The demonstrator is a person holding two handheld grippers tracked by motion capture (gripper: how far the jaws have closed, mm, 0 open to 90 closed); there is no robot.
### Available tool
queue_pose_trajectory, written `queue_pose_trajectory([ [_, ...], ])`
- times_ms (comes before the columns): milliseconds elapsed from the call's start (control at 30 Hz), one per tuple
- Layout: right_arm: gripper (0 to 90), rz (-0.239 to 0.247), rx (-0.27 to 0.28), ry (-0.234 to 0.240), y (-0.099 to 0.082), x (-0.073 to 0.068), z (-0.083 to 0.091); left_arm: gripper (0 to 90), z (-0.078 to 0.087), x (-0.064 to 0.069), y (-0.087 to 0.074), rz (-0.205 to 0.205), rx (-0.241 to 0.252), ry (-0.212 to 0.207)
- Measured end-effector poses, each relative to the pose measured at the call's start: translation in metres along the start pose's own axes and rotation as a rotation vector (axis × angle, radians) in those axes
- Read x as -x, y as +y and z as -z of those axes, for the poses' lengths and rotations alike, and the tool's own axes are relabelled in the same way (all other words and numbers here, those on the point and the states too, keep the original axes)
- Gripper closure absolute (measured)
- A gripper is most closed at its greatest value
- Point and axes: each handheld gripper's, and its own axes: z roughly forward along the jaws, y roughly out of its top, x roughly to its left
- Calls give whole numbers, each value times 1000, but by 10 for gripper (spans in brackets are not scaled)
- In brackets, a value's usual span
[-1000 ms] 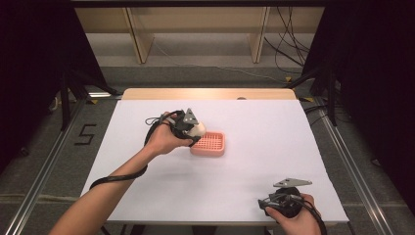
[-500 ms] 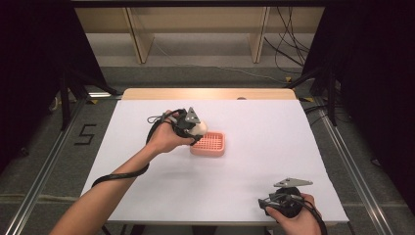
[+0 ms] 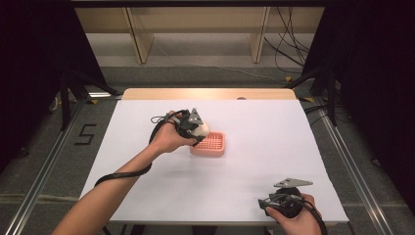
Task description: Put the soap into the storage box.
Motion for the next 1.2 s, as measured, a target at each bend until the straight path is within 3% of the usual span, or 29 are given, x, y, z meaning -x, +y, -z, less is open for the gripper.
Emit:
queue_pose_trajectory([
  [33, 522, -1, 0, 0, 0, 0, 0, 492, 0, -1, 1, -15, -7, -6],
  [100, 522, -2, -1, 0, 0, 0, 0, 492, -2, 1, 1, -5, -1, -4],
  [367, 521, -2, -4, 5, 0, 0, 0, 492, -7, 0, 1, -25, -22, -18],
  [667, 520, -2, -5, 6, 0, 0, 0, 492, -15, 0, 1, -9, -30, -19],
  [700, 520, -1, -5, 7, 0, 0, 0, 492, -15, -1, 1, -23, -34, -17],
  [1200, 520, -2, -9, 4, 0, 0, 0, 492, -22, 1, 2, -25, -41, -27],
])
